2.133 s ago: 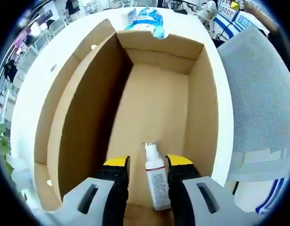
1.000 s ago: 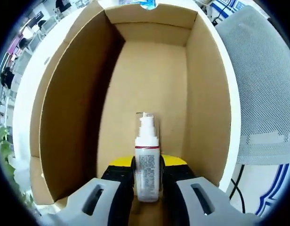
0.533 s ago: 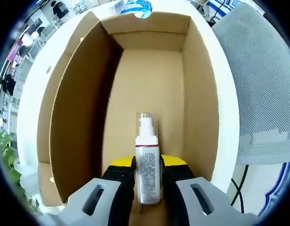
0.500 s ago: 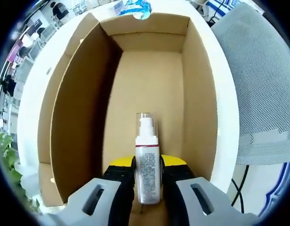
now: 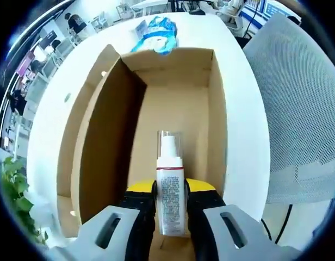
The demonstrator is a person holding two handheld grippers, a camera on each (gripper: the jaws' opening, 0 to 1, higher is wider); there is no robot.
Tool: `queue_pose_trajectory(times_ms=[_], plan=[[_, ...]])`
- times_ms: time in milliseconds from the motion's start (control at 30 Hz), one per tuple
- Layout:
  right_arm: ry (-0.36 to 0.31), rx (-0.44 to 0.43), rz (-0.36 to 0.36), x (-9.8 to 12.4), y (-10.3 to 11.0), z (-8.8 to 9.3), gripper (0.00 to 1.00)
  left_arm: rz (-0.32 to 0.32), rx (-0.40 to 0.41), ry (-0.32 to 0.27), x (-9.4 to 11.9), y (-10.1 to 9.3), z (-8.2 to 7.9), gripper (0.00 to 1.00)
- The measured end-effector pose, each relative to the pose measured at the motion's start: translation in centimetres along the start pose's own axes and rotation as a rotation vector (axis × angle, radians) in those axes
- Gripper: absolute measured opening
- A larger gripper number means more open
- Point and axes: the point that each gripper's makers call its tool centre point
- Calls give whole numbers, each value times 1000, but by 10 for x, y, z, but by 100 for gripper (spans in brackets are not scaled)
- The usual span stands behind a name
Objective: Operate the shoe box by opening the lid, removing the specified soft item, and placing it in the target area until the item is outside and the box remains undamaged.
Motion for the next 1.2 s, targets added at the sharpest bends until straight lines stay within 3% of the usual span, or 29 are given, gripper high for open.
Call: queue_pose_trajectory(times_ms=[400, 567, 1200], plan=[[5, 38, -72, -16, 20, -4, 89, -43, -24, -68, 20, -6, -25, 19], [-28, 56, -116, -23, 31, -12, 82, -57, -40, -98, 27, -6, -36, 19], [-32, 154, -273, -48, 71, -25, 58, -71, -121, -255, 51, -30, -95, 19]])
Point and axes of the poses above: the point that each gripper's makers call its tool centre point, and the gripper's own axes: x roughly backward along the fingers, y roughly to its left, z roughly out of its underside, and after that the axes turned 5 degrees about -y, right-handed
